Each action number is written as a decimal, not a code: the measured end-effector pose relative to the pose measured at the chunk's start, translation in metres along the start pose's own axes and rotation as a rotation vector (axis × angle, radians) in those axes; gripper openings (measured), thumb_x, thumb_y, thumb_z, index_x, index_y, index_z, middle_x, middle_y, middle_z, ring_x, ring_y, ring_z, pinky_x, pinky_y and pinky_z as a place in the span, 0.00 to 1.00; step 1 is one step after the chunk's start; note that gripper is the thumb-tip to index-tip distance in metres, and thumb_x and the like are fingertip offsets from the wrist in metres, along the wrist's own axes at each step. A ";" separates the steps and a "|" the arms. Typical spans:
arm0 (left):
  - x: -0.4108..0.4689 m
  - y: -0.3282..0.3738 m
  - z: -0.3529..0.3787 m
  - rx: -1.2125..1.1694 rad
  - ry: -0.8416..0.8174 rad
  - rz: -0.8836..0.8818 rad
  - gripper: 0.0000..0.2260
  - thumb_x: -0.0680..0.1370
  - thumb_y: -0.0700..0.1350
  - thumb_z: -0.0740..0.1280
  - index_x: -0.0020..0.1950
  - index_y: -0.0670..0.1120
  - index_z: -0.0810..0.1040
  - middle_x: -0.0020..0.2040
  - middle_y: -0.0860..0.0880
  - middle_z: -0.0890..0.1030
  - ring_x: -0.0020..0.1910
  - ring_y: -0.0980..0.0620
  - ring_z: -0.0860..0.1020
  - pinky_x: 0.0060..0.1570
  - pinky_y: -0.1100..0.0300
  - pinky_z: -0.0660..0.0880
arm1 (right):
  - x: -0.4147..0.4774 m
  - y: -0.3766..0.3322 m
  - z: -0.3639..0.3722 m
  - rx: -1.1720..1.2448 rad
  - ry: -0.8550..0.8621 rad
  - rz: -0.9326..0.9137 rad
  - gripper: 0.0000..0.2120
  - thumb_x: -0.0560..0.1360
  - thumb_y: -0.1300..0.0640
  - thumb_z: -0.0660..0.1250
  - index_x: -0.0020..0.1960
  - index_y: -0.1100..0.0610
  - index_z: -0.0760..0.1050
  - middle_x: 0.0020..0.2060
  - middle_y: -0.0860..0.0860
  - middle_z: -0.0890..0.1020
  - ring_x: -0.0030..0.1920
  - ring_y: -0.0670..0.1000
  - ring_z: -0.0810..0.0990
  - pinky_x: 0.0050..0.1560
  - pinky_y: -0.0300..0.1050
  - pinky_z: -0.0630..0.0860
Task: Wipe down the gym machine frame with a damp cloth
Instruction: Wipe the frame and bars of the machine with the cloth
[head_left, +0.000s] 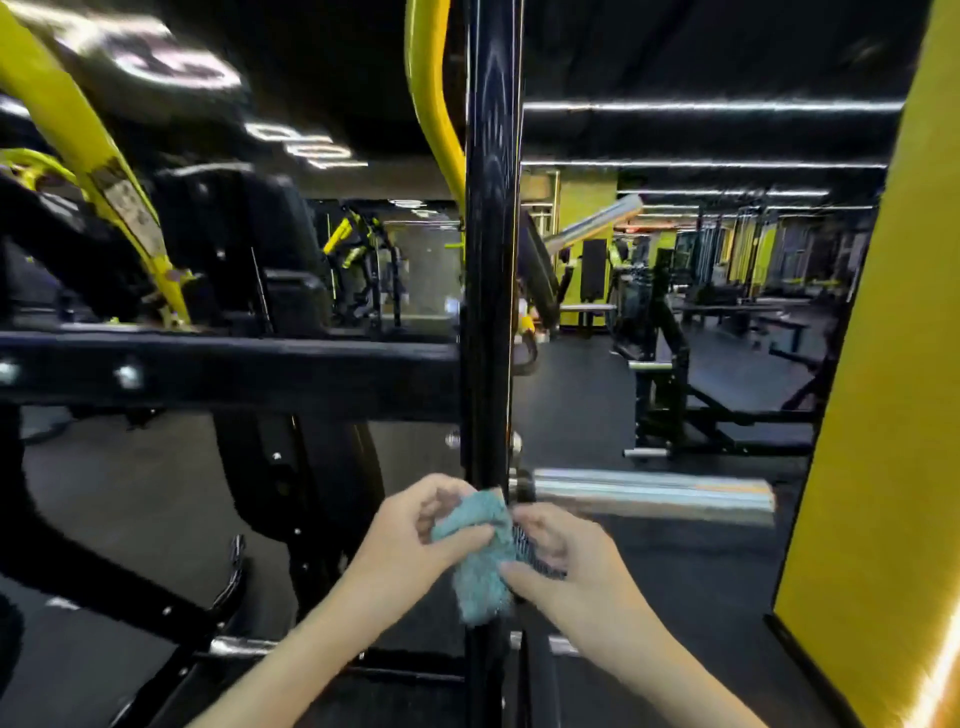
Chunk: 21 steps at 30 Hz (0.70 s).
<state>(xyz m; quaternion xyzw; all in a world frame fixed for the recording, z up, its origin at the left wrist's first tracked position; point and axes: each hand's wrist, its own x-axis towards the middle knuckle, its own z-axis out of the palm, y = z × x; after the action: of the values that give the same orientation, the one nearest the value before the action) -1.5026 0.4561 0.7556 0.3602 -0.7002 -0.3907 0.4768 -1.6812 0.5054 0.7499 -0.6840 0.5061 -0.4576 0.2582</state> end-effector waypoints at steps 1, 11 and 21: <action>0.004 0.019 -0.004 -0.006 0.005 -0.016 0.07 0.73 0.37 0.75 0.46 0.47 0.81 0.41 0.52 0.85 0.42 0.58 0.81 0.43 0.66 0.75 | 0.004 -0.016 -0.008 0.051 -0.028 0.042 0.14 0.75 0.62 0.72 0.53 0.44 0.78 0.48 0.35 0.84 0.52 0.34 0.80 0.53 0.30 0.73; 0.008 0.142 -0.007 -0.054 0.103 -0.248 0.09 0.76 0.45 0.73 0.56 0.52 0.78 0.50 0.53 0.84 0.47 0.59 0.82 0.45 0.67 0.76 | 0.022 -0.122 -0.070 0.297 -0.037 0.205 0.11 0.76 0.71 0.66 0.50 0.58 0.82 0.44 0.50 0.87 0.49 0.49 0.85 0.45 0.37 0.78; -0.022 0.140 -0.064 0.043 0.207 -0.289 0.19 0.74 0.47 0.76 0.60 0.58 0.74 0.57 0.56 0.78 0.53 0.59 0.78 0.45 0.69 0.74 | 0.025 -0.148 -0.023 0.492 -0.036 0.324 0.10 0.78 0.66 0.66 0.55 0.55 0.80 0.47 0.49 0.86 0.50 0.48 0.84 0.42 0.34 0.77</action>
<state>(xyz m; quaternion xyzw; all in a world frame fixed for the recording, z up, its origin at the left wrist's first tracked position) -1.4545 0.5232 0.8873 0.5055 -0.5966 -0.4010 0.4772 -1.6324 0.5371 0.8899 -0.5191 0.4777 -0.5072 0.4951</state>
